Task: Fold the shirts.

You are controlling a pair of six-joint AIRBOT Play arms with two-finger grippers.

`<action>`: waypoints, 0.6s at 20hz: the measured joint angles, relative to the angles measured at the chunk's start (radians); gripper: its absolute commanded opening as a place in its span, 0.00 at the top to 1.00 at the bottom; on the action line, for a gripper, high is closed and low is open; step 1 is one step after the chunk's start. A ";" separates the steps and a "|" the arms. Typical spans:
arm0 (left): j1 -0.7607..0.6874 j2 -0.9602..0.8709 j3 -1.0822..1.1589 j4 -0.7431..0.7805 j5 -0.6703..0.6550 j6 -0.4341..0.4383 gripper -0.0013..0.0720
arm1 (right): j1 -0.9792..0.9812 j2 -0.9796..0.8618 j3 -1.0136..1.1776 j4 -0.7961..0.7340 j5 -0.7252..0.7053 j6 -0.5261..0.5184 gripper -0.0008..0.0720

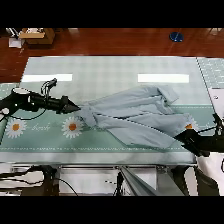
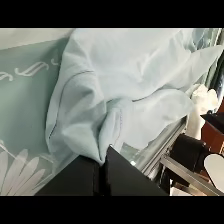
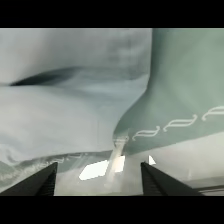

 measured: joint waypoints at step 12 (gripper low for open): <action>0.000 0.000 0.093 -0.008 -0.030 0.019 0.95 | 0.128 -0.089 -0.089 0.039 -0.175 0.191 0.28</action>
